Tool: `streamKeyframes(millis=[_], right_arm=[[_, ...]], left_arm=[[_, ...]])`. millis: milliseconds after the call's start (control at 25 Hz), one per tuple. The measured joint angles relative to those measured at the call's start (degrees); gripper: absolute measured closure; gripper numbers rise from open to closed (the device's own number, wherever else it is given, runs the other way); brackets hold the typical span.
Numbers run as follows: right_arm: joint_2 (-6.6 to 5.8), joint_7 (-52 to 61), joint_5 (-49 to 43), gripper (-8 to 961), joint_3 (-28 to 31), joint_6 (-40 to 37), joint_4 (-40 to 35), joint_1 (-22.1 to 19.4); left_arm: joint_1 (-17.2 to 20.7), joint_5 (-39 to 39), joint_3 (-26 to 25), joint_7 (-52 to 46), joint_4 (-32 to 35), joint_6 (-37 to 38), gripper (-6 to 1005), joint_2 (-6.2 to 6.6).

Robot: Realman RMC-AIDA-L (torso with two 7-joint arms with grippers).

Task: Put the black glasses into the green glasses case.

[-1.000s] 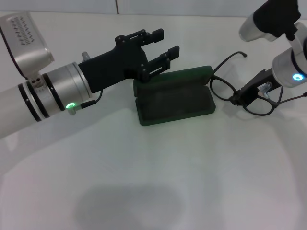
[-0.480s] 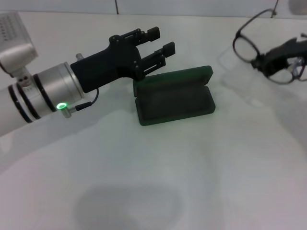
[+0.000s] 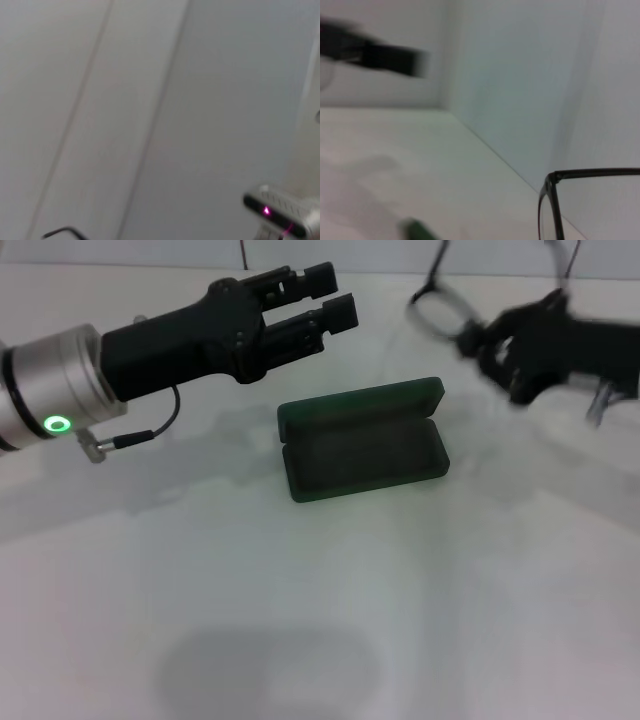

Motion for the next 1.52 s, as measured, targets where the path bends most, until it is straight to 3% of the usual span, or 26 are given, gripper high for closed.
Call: streamKeyframes(millis=[240,560,880,1520], right_arm=[[-0.08,-31.69,16.32,838,0.08,-17.46,13.59,0.97],[0.18,-42.37,18.42,838,0.06,-23.62,18.40,1.62],[0.08,-46.22,20.46,839,-0.04,-26.06,19.23,1.47],[0.11,-49.37,22.13,839,0.36,-26.14,20.42,1.05]], left_arm=[[-1.76,1.52,-0.09,-6.58,0.99,3.05,427,1.07],[-6.22,8.01,-0.17,-15.27,0.83,3.21,427,1.12],[-8.23,14.08,0.03,-17.27,1.34,3.34,427,-0.85],[-9.15,16.31,0.06,-17.22,1.36,3.50,428,-1.03]])
